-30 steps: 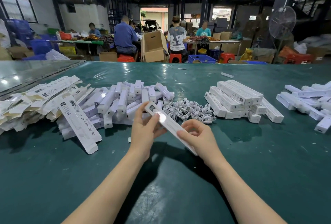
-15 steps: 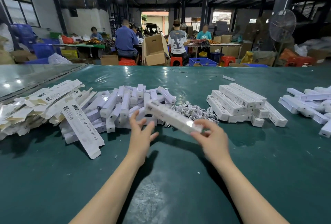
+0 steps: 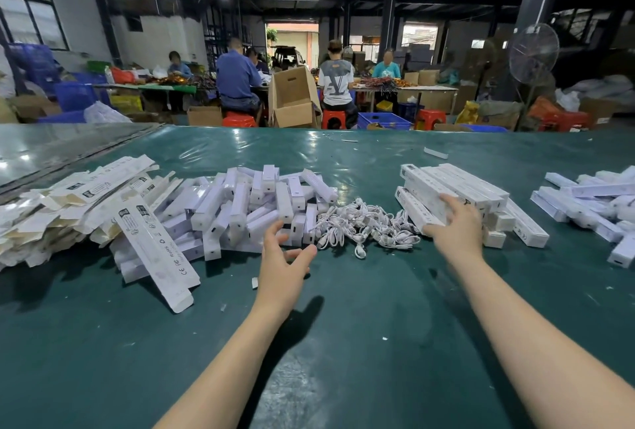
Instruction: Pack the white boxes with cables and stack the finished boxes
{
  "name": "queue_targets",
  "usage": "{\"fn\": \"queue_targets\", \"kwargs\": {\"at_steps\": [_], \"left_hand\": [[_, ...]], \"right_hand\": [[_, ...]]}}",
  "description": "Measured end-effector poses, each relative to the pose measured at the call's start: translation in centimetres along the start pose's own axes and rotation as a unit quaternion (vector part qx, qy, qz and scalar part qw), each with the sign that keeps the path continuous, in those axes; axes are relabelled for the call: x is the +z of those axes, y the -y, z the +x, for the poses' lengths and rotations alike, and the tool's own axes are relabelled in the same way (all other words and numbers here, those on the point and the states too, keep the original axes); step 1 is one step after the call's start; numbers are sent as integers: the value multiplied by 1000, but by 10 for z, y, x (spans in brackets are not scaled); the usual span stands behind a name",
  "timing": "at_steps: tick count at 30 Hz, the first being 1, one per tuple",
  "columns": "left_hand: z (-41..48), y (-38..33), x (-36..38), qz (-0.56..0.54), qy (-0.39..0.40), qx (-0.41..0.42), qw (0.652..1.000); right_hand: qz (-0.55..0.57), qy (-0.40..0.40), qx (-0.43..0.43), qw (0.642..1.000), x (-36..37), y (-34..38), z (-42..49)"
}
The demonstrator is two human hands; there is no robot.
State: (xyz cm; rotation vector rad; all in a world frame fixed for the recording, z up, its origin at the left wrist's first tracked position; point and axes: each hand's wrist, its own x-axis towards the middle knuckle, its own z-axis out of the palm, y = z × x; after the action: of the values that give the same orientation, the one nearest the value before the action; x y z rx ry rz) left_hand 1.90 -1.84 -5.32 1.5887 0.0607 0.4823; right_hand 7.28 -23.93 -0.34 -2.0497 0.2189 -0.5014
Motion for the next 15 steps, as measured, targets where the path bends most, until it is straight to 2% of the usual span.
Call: {"fn": "queue_targets", "kwargs": {"at_steps": [3,6,9,11,13,15], "left_hand": [[-1,-1,0,11,-1,5,1000],[-3,-2,-1,44,-3,2,999],[-4,-6,-5,140,-31,38,989],[-3,-12,-14,245,-99,96,960],[4,-18,-33,334,-211,131,909],[13,-19,-58,368,-310,80,873]], "right_hand": [[65,38,-28,997,16,-2,-25],[85,46,-8,995,37,-11,-56],[78,39,-15,996,44,-12,-71],[61,64,-44,995,40,-9,-74],[31,97,-62,993,36,-8,-74],[18,106,-59,992,35,-8,-74]]}}
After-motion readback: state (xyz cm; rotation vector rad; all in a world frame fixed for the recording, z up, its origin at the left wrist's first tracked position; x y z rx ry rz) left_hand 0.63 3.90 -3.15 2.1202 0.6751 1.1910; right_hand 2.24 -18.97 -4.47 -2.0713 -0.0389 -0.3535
